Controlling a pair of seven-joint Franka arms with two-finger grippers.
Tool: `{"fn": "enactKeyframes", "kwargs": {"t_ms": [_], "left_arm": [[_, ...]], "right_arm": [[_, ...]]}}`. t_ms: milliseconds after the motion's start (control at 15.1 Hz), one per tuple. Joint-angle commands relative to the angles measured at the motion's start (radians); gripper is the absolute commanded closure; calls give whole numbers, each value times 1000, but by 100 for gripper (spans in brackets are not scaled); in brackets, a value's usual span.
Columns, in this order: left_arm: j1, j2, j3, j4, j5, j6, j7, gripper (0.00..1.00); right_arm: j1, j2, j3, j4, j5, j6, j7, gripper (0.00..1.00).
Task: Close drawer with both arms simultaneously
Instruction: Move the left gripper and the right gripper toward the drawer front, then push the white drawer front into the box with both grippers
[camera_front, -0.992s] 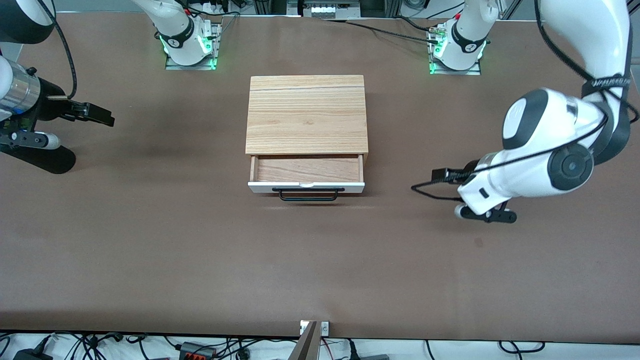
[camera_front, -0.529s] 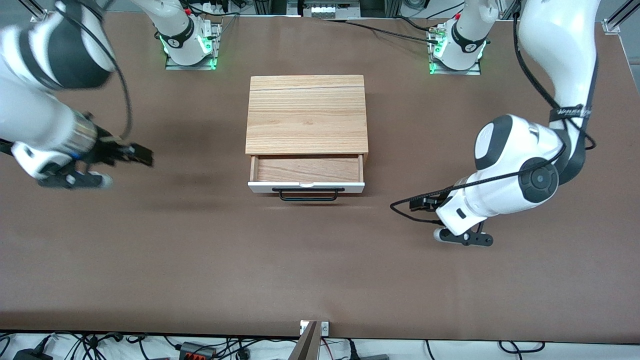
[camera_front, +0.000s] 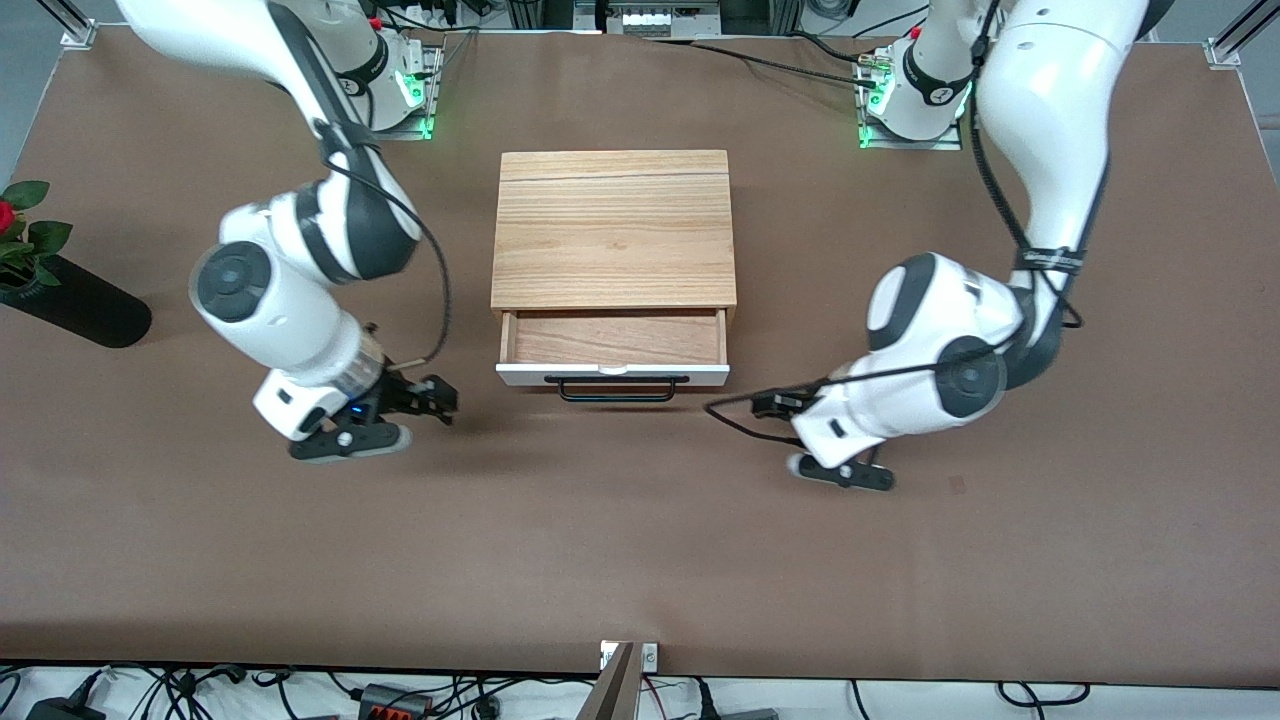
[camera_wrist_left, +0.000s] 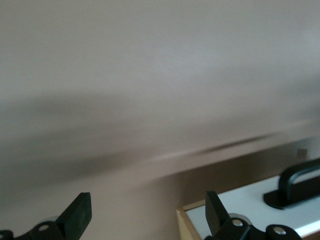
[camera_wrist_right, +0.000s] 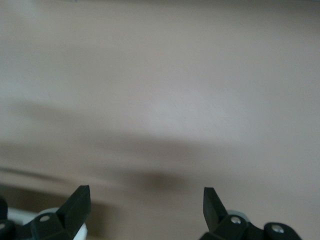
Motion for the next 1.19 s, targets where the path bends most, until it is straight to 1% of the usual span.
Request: {"fn": "enactKeyframes", "kwargs": {"t_ms": [0,132,198,397,793,926,1124], "left_arm": [[-28,34,8,34,-13,11,9,0],[-56,37,8,29,-13,13,4,0],[-68,43,8,29,-10,13,4,0],[-71,50,8,26,-10,11,3,0],[-71,45,6,23,-11,-6,6,0],[-73,43,4,17,-13,-41,7,0],[-71,43,-23,17,-14,-107,4,0]], "right_arm": [[29,82,5,29,82,132,-7,0],[32,90,36,24,173,143,-14,0],[42,90,39,20,185,143,-16,0],[81,93,45,-5,187,141,-79,0],[87,90,45,-52,187,129,-85,0],[90,84,48,-66,187,112,-87,0],[88,81,51,-61,188,49,-82,0]]}}
